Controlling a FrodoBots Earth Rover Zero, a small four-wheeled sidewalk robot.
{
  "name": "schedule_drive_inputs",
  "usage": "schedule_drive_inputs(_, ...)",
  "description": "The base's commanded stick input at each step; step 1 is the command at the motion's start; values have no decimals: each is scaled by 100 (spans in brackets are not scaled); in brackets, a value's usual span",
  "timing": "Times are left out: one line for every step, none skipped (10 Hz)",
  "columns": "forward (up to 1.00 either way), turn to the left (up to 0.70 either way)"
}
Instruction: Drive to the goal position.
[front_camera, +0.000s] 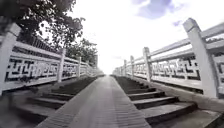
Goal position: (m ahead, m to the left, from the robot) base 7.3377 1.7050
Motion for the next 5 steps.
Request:
schedule_drive_inputs(45, 7)
schedule_drive_inputs(45, 0)
schedule_drive_inputs(45, 0)
schedule_drive_inputs(45, 0)
schedule_drive_inputs(45, 0)
